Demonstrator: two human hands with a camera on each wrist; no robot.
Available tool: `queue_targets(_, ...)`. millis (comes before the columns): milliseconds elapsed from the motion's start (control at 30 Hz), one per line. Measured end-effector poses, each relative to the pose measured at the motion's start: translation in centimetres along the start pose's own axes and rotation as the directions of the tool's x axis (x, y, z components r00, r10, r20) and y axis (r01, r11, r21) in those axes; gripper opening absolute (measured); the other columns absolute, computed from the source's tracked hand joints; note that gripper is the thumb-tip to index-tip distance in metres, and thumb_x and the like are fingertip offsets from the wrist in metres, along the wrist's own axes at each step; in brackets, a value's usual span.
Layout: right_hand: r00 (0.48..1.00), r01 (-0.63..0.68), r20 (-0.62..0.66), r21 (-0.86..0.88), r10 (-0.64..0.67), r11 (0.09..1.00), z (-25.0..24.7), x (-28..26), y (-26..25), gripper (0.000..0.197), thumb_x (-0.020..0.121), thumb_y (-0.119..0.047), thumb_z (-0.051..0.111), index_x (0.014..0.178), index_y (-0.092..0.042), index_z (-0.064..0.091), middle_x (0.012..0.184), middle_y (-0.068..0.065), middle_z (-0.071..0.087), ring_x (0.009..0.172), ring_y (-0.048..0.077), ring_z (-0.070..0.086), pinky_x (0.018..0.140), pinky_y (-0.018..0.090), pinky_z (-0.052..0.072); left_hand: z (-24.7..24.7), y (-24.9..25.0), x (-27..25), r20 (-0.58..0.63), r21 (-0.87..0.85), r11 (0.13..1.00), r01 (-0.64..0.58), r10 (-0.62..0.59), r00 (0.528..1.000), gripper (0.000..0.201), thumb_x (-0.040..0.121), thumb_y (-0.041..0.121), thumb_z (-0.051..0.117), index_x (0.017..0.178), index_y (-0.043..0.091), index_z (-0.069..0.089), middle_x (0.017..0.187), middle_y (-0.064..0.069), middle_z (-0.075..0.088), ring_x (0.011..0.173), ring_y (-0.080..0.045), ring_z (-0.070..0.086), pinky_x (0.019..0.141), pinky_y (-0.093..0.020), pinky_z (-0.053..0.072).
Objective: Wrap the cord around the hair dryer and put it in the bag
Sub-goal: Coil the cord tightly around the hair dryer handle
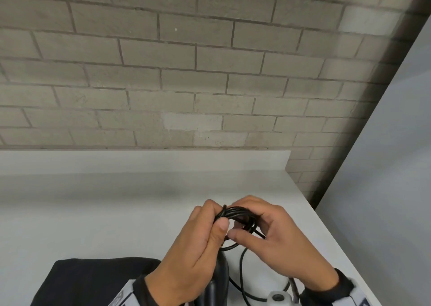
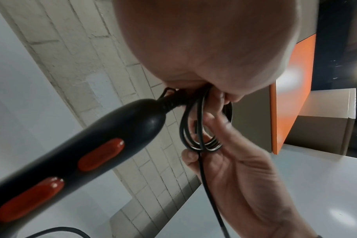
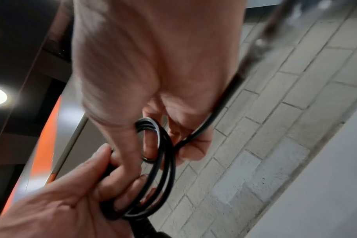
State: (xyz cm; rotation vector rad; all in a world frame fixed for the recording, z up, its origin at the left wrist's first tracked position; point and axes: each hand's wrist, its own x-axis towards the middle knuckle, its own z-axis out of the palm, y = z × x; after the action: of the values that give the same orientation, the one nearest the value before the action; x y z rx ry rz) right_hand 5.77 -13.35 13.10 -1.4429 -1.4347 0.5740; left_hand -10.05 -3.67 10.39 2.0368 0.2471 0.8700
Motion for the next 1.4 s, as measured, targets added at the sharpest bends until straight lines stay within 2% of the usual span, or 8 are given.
queue_targets(200,0.996,-0.091,0.032,0.092,0.089,0.992,-0.5,-0.2,0.0,0.019,0.081,-0.003,0.075,0.093,-0.018,0.074,0.081,-0.001,0.071,0.080,0.008,0.064,0.076,0.021,0.049,0.4,0.0,0.4,-0.057,0.114,0.994,-0.004,0.011,0.998,0.021,0.099,0.054,0.026,0.092,0.043,0.043,0.075,0.027,0.052,0.066,-0.001,0.046,0.061,-0.011,0.034)
queue_targets(433,0.990,-0.138,0.065,0.393,0.122,0.909,-0.8,0.1,-0.5,0.062,0.076,0.012,0.074,0.126,-0.020,0.057,0.078,0.011,0.072,0.082,0.024,0.070,0.071,0.029,0.054,0.2,0.0,0.8,-0.084,0.102,0.993,0.054,-0.046,0.995,0.029,0.095,0.065,0.024,0.116,0.051,0.039,0.080,0.019,0.059,0.068,-0.006,0.056,0.061,-0.015,0.039)
queue_targets(633,0.994,-0.108,0.051,0.402,0.096,0.909,0.2,-0.1,-0.1,0.060,0.075,0.011,0.075,0.124,-0.019,0.056,0.079,0.008,0.072,0.080,0.020,0.069,0.072,0.030,0.054,0.4,0.5,1.0,-0.085,0.151,0.987,0.062,-0.050,0.995,0.023,0.099,0.052,0.026,0.096,0.044,0.048,0.071,0.021,0.056,0.067,-0.009,0.052,0.062,-0.017,0.036)
queue_targets(833,0.882,0.154,-0.418,-0.178,-0.216,0.972,3.1,-1.1,0.7,0.056,0.063,-0.023,0.088,0.108,-0.036,0.056,0.115,-0.012,0.059,0.107,0.014,0.058,0.089,0.021,0.045,0.4,0.5,1.4,-0.232,0.168,0.981,0.096,-0.055,0.971,0.035,0.101,0.053,0.024,0.083,0.037,0.048,0.068,0.021,0.055,0.061,-0.005,0.049,0.056,-0.015,0.036)
queue_targets(900,0.787,0.192,-0.421,-0.527,-0.451,0.828,4.0,-1.5,1.6,0.036,0.072,-0.033,0.080,0.102,-0.028,0.062,0.109,-0.007,0.049,0.095,0.010,0.053,0.081,0.018,0.042,0.4,0.4,1.3,-0.238,0.164,0.981,0.107,-0.066,0.969,0.034,0.098,0.054,0.024,0.083,0.035,0.048,0.069,0.020,0.054,0.061,-0.006,0.048,0.057,-0.016,0.036)
queue_targets(1067,0.816,0.042,-0.340,-0.771,-0.468,0.635,4.8,-1.5,2.4,0.022,0.089,-0.035,0.060,0.091,-0.020,0.076,0.098,-0.003,0.043,0.080,0.015,0.041,0.064,0.020,0.032,0.7,0.3,1.3,-0.229,0.168,0.978,0.123,-0.083,0.970,0.032,0.095,0.054,0.024,0.085,0.035,0.047,0.067,0.025,0.054,0.061,-0.003,0.048,0.055,-0.014,0.037)
queue_targets(1267,0.913,-0.050,-0.408,-0.174,-0.026,0.984,4.4,-1.6,-0.8,0.022,0.081,-0.051,0.060,0.077,-0.033,0.071,0.088,-0.012,0.056,0.084,0.009,0.056,0.074,0.011,0.041,0.4,-0.6,1.5,-0.225,0.221,0.968,0.115,-0.064,0.972,0.031,0.097,0.055,0.020,0.087,0.037,0.044,0.076,0.027,0.054,0.066,-0.005,0.047,0.059,-0.014,0.036)
queue_targets(1400,0.963,-0.156,-0.133,0.442,0.236,0.883,2.5,-1.6,-3.3,0.040,0.085,-0.050,0.056,0.060,-0.020,0.062,0.080,0.004,0.072,0.077,0.011,0.062,0.077,0.027,0.044,0.6,-0.4,1.4,-0.185,0.262,0.962,0.083,-0.034,0.982,0.028,0.099,0.050,0.022,0.089,0.036,0.044,0.080,0.030,0.054,0.071,-0.002,0.049,0.060,-0.011,0.036)
